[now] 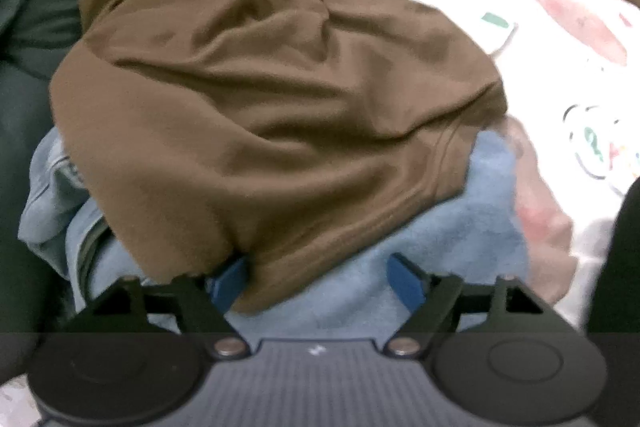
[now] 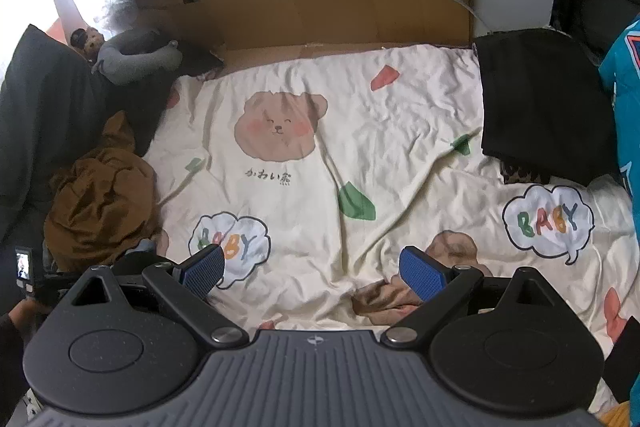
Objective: Fold clothes
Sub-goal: 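Move the left tool down onto the brown T-shirt on the clothes pile, then close the left tool on the brown T-shirt and lift it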
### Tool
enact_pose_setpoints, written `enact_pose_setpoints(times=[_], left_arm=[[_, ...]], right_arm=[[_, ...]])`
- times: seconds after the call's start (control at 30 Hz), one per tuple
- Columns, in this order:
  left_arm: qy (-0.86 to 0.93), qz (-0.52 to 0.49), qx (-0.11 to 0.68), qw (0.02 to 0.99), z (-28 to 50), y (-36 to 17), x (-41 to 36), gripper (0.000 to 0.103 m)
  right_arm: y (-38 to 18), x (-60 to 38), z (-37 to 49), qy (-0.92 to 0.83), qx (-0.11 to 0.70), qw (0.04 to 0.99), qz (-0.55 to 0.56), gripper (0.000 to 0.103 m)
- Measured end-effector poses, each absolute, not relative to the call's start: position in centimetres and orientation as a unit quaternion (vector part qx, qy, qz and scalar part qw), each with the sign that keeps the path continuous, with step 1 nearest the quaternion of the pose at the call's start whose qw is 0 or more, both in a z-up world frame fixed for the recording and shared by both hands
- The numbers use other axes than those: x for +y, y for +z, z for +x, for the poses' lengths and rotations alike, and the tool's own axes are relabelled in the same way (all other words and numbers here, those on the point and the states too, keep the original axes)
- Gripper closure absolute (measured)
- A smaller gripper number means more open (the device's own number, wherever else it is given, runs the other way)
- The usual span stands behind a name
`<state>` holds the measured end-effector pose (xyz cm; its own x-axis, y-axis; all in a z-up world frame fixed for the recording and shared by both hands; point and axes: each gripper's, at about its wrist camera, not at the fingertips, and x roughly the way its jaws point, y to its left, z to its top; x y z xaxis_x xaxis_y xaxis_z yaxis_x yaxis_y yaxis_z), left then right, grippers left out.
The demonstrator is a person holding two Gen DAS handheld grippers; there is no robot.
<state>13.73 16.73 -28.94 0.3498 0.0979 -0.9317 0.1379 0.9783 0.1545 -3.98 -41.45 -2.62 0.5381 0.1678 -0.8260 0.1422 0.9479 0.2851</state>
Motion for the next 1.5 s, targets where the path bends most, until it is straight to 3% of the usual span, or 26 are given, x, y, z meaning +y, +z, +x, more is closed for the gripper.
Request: enact_pose_setpoints(times=[0.2,0.27,0.3,0.33,0.4,1.0,1.5], left_arm=[[0.0,0.093,0.571,0.815,14.2,-29.7,16.5,0.025],[0.004,0.087,0.572,0.816,14.4,-29.9,16.5,0.047],[0.006,0.072,0.57,0.819,14.4,-29.4,16.8,0.074],[0.013,0.067,0.566,0.821,14.5,-29.0,17.0,0.087],[0.025,0.058,0.555,0.829,14.6,-28.0,17.4,0.097],[-0.087,-0.008,0.428,0.9,13.9,-13.3,13.8,0.1],[-0.191,-0.002,0.403,0.895,12.2,-9.2,6.4,0.1]], right_arm=[[-3.1,-41.5,-3.9,0.009,0.487,0.859,0.159,0.006],[-3.2,-41.6,-3.9,0.008,0.489,0.858,0.16,0.006],[-3.3,-41.7,-3.9,0.008,0.49,0.857,0.161,0.006],[-3.3,-41.7,-3.8,0.007,0.491,0.856,0.162,0.006],[-3.3,-41.8,-3.7,0.008,0.491,0.856,0.164,0.006],[-3.8,-40.6,-2.7,0.038,0.496,0.853,0.161,0.006],[-3.6,-40.1,-2.1,0.047,0.496,0.852,0.164,0.006]])
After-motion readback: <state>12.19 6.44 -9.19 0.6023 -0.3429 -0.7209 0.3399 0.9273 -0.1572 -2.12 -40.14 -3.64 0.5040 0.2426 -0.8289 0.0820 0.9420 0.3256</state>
